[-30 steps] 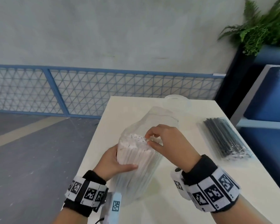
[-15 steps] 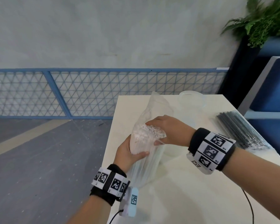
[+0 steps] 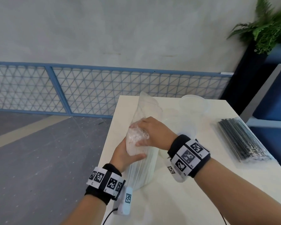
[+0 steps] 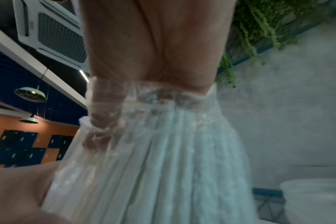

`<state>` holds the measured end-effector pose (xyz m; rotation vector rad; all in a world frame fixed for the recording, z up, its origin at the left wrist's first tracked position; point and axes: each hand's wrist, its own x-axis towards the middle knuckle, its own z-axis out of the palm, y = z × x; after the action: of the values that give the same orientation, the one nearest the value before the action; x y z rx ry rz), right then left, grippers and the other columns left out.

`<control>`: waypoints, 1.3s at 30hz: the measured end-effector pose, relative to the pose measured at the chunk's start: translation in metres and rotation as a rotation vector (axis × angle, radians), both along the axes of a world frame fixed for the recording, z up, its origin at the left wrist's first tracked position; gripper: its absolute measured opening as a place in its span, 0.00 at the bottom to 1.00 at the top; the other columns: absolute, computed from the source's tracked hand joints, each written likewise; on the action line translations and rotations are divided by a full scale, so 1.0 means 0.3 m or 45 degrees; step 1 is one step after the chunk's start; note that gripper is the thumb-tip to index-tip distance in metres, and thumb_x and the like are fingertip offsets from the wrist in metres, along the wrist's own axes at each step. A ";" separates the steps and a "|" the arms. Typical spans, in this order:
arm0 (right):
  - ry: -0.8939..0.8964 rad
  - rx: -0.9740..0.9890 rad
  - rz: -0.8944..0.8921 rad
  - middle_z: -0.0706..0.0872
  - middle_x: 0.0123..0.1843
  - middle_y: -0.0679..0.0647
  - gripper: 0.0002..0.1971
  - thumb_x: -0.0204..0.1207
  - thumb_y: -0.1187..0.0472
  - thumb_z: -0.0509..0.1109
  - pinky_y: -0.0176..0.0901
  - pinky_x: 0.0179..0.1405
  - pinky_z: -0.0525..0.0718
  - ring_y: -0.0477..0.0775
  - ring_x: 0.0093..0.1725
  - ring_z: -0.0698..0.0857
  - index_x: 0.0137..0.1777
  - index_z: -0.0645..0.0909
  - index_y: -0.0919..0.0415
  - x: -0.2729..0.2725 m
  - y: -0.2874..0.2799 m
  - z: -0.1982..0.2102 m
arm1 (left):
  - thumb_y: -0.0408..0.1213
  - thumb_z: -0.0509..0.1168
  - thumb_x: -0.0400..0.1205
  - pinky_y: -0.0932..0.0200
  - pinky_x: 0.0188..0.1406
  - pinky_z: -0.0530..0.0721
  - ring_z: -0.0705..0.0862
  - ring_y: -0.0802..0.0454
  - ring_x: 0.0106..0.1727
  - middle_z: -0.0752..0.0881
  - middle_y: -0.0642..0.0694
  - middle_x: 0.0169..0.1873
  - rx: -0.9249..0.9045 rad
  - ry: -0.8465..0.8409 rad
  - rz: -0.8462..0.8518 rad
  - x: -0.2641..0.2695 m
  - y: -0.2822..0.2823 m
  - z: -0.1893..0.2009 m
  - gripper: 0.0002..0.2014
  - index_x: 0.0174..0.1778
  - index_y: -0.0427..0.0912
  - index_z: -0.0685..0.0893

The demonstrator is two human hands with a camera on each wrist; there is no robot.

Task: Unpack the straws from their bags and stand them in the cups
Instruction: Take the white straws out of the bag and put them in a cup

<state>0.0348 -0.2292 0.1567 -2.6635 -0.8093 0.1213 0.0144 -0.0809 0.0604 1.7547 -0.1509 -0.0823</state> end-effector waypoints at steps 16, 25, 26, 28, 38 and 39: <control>0.073 -0.047 0.026 0.79 0.49 0.53 0.23 0.70 0.51 0.75 0.36 0.52 0.70 0.52 0.61 0.73 0.63 0.80 0.60 0.048 -0.032 -0.026 | 0.48 0.80 0.56 0.65 0.53 0.84 0.88 0.58 0.53 0.90 0.46 0.49 -0.118 0.056 -0.053 0.021 -0.027 -0.036 0.32 0.55 0.40 0.85; 0.086 -0.050 0.045 0.86 0.57 0.55 0.24 0.69 0.43 0.74 0.47 0.55 0.80 0.55 0.55 0.84 0.56 0.83 0.61 0.032 -0.007 -0.062 | 0.47 0.81 0.56 0.66 0.52 0.84 0.88 0.62 0.49 0.91 0.55 0.40 -0.096 0.034 -0.058 0.002 -0.031 -0.033 0.26 0.49 0.49 0.85; 0.093 -0.003 0.034 0.86 0.54 0.54 0.20 0.69 0.44 0.74 0.46 0.52 0.80 0.53 0.51 0.84 0.49 0.84 0.60 0.031 -0.011 -0.069 | 0.49 0.79 0.56 0.64 0.53 0.84 0.88 0.59 0.51 0.92 0.54 0.42 -0.107 0.035 -0.057 0.001 -0.030 -0.036 0.26 0.49 0.48 0.86; 0.133 0.119 0.010 0.86 0.48 0.49 0.11 0.69 0.48 0.76 0.39 0.42 0.76 0.48 0.42 0.81 0.37 0.79 0.53 0.025 -0.017 -0.057 | 0.47 0.80 0.59 0.62 0.53 0.84 0.88 0.58 0.51 0.92 0.53 0.42 -0.107 0.028 -0.049 0.002 -0.029 -0.038 0.23 0.49 0.46 0.86; -0.034 0.561 -0.088 0.84 0.39 0.42 0.13 0.67 0.61 0.78 0.24 0.41 0.74 0.33 0.36 0.80 0.52 0.87 0.61 0.079 -0.090 0.009 | 0.54 0.76 0.62 0.57 0.51 0.86 0.89 0.53 0.50 0.91 0.47 0.46 -0.055 0.015 -0.055 0.028 -0.031 -0.017 0.23 0.49 0.50 0.86; -0.028 0.604 -0.108 0.82 0.37 0.37 0.11 0.67 0.62 0.78 0.23 0.39 0.73 0.31 0.35 0.79 0.50 0.87 0.60 0.077 -0.095 0.012 | 0.53 0.77 0.62 0.59 0.50 0.86 0.89 0.53 0.50 0.91 0.47 0.46 -0.053 0.016 -0.056 0.028 -0.034 -0.017 0.22 0.49 0.50 0.85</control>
<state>0.0579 -0.2577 0.1604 -2.2470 -0.6354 -0.1101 0.0227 -0.0912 0.0555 1.7094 -0.1803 -0.1213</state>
